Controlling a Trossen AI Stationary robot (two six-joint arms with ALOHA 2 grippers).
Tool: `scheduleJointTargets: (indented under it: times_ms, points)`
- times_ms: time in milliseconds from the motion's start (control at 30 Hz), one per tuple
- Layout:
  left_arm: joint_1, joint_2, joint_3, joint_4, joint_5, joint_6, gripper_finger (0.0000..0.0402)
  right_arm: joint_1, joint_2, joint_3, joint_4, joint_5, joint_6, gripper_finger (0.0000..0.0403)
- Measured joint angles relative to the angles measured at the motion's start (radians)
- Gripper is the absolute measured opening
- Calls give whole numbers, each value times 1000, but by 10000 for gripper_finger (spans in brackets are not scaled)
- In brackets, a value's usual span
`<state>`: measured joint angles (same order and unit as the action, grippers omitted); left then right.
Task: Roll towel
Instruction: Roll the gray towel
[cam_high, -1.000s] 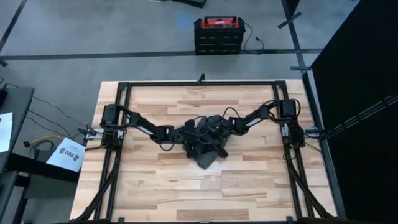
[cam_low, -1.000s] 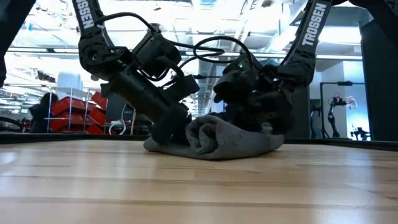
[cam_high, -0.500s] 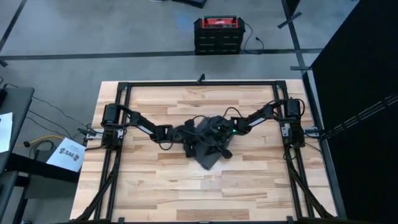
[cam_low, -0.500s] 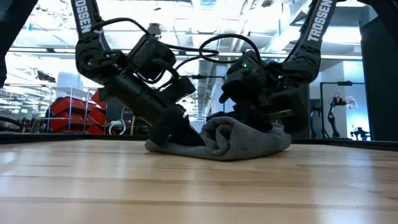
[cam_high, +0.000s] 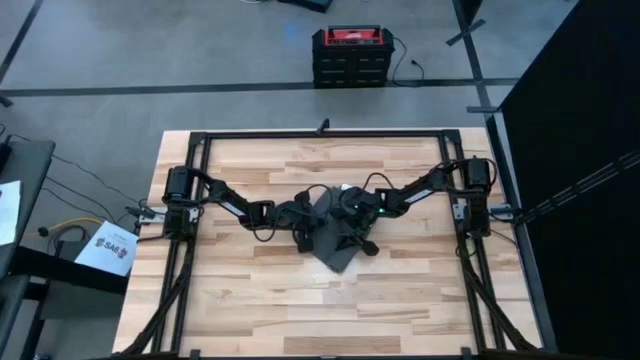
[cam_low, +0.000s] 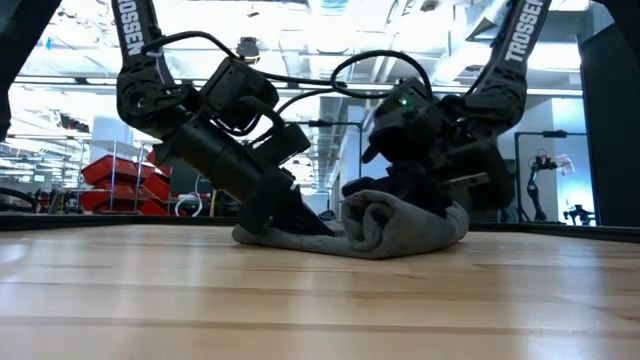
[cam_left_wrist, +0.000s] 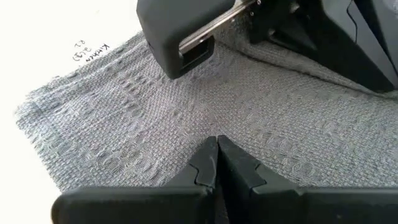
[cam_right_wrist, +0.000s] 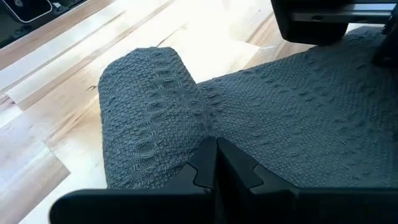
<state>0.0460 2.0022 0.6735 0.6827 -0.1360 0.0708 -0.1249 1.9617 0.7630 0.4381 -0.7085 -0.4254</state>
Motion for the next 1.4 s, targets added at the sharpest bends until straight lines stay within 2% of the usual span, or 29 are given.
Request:
scheduleJointTargets:
  times_ms: [133, 233, 500, 600, 700, 800, 967, 1100, 1400]
  points:
    - [-2, -9, 0, -12, 0, 1, 0, 0, -2, -6, 16, 32, 6, 0]
    - [-9, -44, -1, -81, -6, 6, 0, 0, -2, -5, 18, 63, 6, 0]
    - [-52, -229, -18, -210, -4, 61, 0, -1, -3, -4, 15, 74, 10, 0]
    - [-79, -302, -13, -184, 1, 72, 0, -1, -3, -4, 12, 72, 9, 0]
    - [-109, -317, 1, -121, 12, 86, 0, -1, -3, -4, 12, 72, 9, 0]
    - [-148, -278, 51, -39, 72, 98, 0, -1, -3, -4, 12, 72, 10, 0]
    - [-190, -144, 128, 26, 103, 114, 0, -1, -3, -5, 16, 74, 9, 0]
    - [-172, -40, 162, 143, 219, 74, 0, -6, -2, -4, 21, 75, 8, 0]
    - [-161, 151, 251, 160, 264, -15, 0, -15, -2, -4, 27, 75, 9, 0]
